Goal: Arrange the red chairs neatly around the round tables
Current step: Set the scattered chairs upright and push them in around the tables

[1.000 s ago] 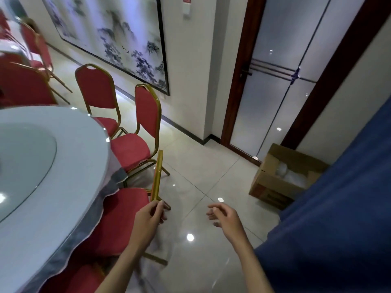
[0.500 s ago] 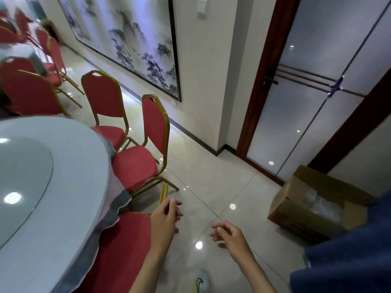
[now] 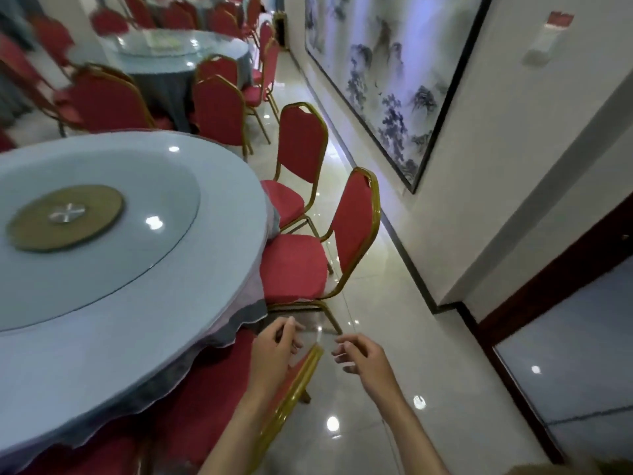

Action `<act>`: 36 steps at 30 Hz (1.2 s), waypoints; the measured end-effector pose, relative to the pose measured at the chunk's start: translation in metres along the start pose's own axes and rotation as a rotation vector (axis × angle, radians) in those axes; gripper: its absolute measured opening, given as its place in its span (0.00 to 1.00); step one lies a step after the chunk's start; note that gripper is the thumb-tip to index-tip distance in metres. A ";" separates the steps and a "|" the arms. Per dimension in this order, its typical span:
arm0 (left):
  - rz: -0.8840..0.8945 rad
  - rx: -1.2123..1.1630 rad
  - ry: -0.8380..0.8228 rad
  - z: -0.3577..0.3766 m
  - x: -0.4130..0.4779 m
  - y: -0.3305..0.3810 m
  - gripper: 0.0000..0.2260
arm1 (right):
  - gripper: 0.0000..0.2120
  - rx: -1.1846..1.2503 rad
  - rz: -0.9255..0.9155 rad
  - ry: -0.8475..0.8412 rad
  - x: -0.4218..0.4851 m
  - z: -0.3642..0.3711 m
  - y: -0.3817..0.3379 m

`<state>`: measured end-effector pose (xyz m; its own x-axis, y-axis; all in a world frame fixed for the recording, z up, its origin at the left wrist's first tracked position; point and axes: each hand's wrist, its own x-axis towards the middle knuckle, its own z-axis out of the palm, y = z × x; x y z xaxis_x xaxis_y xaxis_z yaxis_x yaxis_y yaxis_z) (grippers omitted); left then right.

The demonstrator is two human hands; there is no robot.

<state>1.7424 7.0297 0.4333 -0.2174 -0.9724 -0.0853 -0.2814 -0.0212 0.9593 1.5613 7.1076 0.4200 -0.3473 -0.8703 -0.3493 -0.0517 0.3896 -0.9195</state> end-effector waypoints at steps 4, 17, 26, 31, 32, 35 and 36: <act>-0.108 0.054 0.052 -0.016 0.002 -0.020 0.13 | 0.10 -0.128 -0.063 -0.181 0.037 0.018 -0.008; -0.447 0.577 0.365 0.030 -0.104 -0.067 0.17 | 0.08 -0.466 -0.210 -0.901 0.099 0.003 0.011; -0.480 0.687 0.393 0.038 -0.138 -0.087 0.22 | 0.20 -0.852 -0.419 -1.011 0.106 0.025 0.026; -0.507 0.685 0.400 0.032 -0.131 -0.090 0.29 | 0.23 -1.288 -0.637 -0.912 0.085 0.033 0.022; -0.527 0.694 0.396 0.032 -0.128 -0.091 0.30 | 0.21 -1.356 -0.665 -0.871 0.080 0.037 0.021; -0.558 0.691 0.365 0.025 -0.127 -0.093 0.29 | 0.22 -1.468 -0.725 -0.766 0.067 0.049 0.023; -0.557 0.684 0.354 0.022 -0.127 -0.096 0.27 | 0.22 -1.490 -0.740 -0.736 0.065 0.052 0.024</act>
<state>1.7766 7.1603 0.3466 0.3776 -0.8799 -0.2883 -0.7700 -0.4713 0.4301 1.5858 7.0445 0.3654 0.5499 -0.7494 -0.3688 -0.8296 -0.5413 -0.1370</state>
